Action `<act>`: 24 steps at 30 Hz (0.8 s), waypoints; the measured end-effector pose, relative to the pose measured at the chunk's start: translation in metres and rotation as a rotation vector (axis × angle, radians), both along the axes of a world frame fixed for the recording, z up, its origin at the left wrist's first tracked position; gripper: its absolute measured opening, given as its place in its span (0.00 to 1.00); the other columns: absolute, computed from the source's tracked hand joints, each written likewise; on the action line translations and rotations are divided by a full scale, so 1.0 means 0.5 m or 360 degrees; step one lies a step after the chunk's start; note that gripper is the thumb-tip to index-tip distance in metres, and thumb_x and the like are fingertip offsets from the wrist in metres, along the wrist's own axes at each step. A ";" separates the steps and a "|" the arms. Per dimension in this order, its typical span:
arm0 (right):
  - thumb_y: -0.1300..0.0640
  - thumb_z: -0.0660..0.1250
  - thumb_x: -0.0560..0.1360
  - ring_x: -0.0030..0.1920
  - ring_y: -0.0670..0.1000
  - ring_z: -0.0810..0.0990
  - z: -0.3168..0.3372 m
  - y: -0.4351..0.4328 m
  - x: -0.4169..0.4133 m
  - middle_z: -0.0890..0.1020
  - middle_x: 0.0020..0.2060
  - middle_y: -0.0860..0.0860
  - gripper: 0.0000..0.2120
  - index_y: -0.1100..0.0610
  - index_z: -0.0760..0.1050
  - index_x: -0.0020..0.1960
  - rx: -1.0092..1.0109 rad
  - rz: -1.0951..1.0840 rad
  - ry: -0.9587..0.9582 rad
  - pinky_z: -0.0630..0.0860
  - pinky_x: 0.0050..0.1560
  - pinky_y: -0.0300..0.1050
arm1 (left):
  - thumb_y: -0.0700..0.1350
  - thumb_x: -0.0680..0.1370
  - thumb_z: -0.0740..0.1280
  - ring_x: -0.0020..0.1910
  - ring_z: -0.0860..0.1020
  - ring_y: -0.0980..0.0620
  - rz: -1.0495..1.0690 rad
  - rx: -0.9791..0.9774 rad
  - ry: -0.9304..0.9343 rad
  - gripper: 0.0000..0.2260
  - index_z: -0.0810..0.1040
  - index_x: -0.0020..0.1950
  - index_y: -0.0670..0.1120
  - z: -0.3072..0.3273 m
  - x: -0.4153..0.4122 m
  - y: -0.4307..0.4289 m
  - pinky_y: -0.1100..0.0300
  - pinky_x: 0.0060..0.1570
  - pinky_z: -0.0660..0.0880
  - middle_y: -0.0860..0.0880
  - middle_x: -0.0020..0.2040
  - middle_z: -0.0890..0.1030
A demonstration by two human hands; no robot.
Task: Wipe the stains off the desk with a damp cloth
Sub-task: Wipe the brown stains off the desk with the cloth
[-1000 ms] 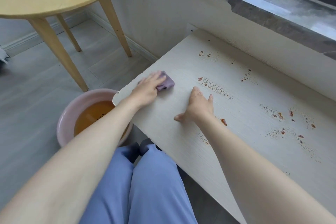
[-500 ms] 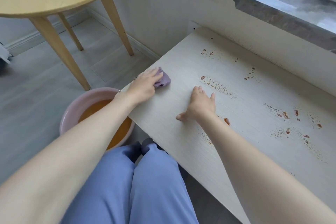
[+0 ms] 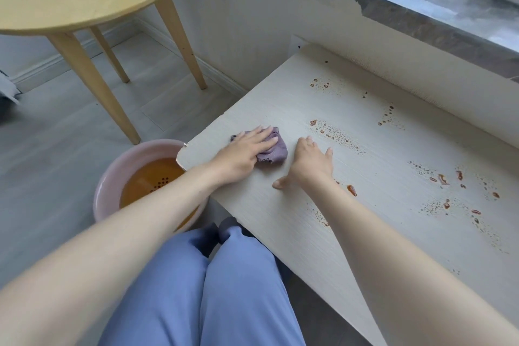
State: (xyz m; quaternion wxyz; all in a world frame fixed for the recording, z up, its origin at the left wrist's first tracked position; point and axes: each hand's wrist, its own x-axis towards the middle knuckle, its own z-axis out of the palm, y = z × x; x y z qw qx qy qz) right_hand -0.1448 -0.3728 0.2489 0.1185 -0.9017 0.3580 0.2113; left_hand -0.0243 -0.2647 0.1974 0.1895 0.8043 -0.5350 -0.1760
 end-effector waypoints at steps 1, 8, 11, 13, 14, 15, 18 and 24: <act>0.40 0.76 0.63 0.77 0.50 0.51 -0.001 -0.001 -0.001 0.50 0.77 0.54 0.56 0.61 0.48 0.76 -0.0004 -0.0001 -0.0005 0.46 0.74 0.55 | 0.31 0.78 0.54 0.77 0.49 0.54 -0.0091 -0.0011 0.0030 0.27 0.60 0.75 0.49 0.000 0.020 0.005 0.57 0.73 0.44 0.52 0.77 0.53; 0.41 0.77 0.62 0.76 0.51 0.53 -0.009 -0.003 0.007 0.53 0.76 0.54 0.56 0.62 0.49 0.76 0.0002 -0.0036 -0.0021 0.47 0.74 0.56 | 0.31 0.77 0.54 0.77 0.50 0.51 0.0410 -0.0031 -0.0092 0.27 0.61 0.75 0.48 0.003 0.012 -0.061 0.54 0.74 0.46 0.50 0.78 0.53; 0.42 0.78 0.61 0.75 0.52 0.57 -0.012 -0.006 0.012 0.60 0.74 0.54 0.54 0.61 0.52 0.74 -0.0003 -0.0035 -0.0118 0.48 0.74 0.55 | 0.31 0.77 0.54 0.77 0.48 0.52 0.0036 -0.0017 -0.0040 0.28 0.60 0.76 0.49 -0.006 -0.037 -0.060 0.54 0.73 0.44 0.51 0.78 0.52; 0.42 0.77 0.62 0.73 0.52 0.62 -0.009 -0.015 -0.002 0.65 0.71 0.54 0.51 0.60 0.54 0.73 0.0040 0.0028 -0.0225 0.51 0.73 0.56 | 0.30 0.77 0.55 0.77 0.51 0.52 -0.0195 -0.0006 0.0043 0.27 0.62 0.75 0.48 0.002 -0.010 -0.046 0.56 0.73 0.46 0.51 0.77 0.54; 0.43 0.77 0.63 0.71 0.53 0.65 -0.007 -0.024 -0.018 0.68 0.69 0.54 0.49 0.60 0.54 0.73 0.0083 0.0044 -0.0313 0.53 0.73 0.55 | 0.29 0.77 0.55 0.76 0.53 0.51 -0.0226 -0.0013 0.0080 0.27 0.64 0.74 0.47 0.007 0.010 -0.045 0.57 0.74 0.48 0.49 0.77 0.56; 0.44 0.76 0.65 0.70 0.53 0.66 -0.005 -0.038 -0.036 0.69 0.69 0.54 0.47 0.60 0.54 0.73 0.0120 0.0018 -0.0440 0.55 0.73 0.54 | 0.29 0.77 0.56 0.76 0.55 0.50 -0.0170 -0.0033 0.0103 0.26 0.65 0.73 0.45 0.008 0.027 -0.048 0.56 0.74 0.50 0.48 0.76 0.58; 0.44 0.70 0.72 0.70 0.57 0.65 0.003 -0.098 -0.096 0.67 0.70 0.56 0.38 0.60 0.59 0.73 0.0105 -0.0362 -0.0823 0.60 0.71 0.51 | 0.29 0.76 0.54 0.77 0.53 0.49 0.0261 -0.0054 -0.0003 0.27 0.64 0.74 0.46 0.007 0.016 -0.077 0.55 0.73 0.48 0.48 0.77 0.56; 0.40 0.68 0.72 0.75 0.59 0.53 -0.023 -0.183 -0.157 0.57 0.74 0.61 0.44 0.64 0.54 0.74 -0.0014 -0.0716 -0.0506 0.53 0.74 0.53 | 0.28 0.75 0.52 0.77 0.46 0.52 -0.0190 0.0075 0.0015 0.31 0.57 0.76 0.49 -0.001 -0.056 -0.087 0.55 0.73 0.43 0.52 0.78 0.49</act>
